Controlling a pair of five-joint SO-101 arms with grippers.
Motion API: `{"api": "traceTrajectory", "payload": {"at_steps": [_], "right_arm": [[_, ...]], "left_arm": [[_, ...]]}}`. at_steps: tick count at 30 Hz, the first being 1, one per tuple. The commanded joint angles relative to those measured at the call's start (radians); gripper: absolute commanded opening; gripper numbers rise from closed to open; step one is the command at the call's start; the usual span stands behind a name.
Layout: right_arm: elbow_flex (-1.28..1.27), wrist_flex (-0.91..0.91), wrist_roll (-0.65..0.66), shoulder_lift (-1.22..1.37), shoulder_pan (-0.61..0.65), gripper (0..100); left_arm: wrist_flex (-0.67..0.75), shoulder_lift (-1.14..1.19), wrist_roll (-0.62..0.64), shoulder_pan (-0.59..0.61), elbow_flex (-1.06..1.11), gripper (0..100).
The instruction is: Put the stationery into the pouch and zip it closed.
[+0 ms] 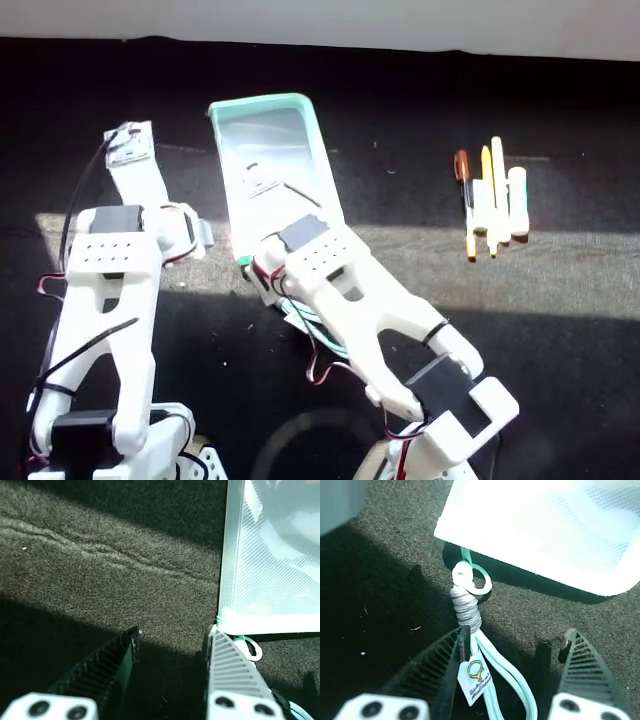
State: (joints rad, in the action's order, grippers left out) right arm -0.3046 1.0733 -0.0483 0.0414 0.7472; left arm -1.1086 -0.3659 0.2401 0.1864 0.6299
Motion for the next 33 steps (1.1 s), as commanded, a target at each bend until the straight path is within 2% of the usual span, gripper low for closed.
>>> {"api": "traceTrajectory", "payload": {"at_steps": [1,8,12,18,21,26,33], "right_arm": [[0.054,-0.018,-0.015,-0.001,0.044,28.8],[0.13,-0.065,-0.018,0.2,0.073,28.8],[0.217,-0.064,-0.014,0.272,0.073,28.8],[0.285,-0.01,-0.012,0.369,0.088,28.3],[0.291,0.042,-0.012,0.389,0.085,20.6],[0.295,0.044,-0.014,0.389,0.061,0.0],[0.298,0.05,-0.014,0.387,0.056,0.5]], "left_arm": [[0.038,-0.01,0.006,0.065,0.024,23],[0.061,-0.01,-0.005,0.171,0.038,23],[0.061,-0.01,-0.095,0.179,0.038,23],[0.061,-0.01,-0.103,0.179,0.038,23],[0.061,-0.01,-0.104,0.179,0.038,23],[0.063,-0.01,-0.104,0.179,0.038,23],[0.064,-0.004,-0.104,0.179,0.038,23]]}}
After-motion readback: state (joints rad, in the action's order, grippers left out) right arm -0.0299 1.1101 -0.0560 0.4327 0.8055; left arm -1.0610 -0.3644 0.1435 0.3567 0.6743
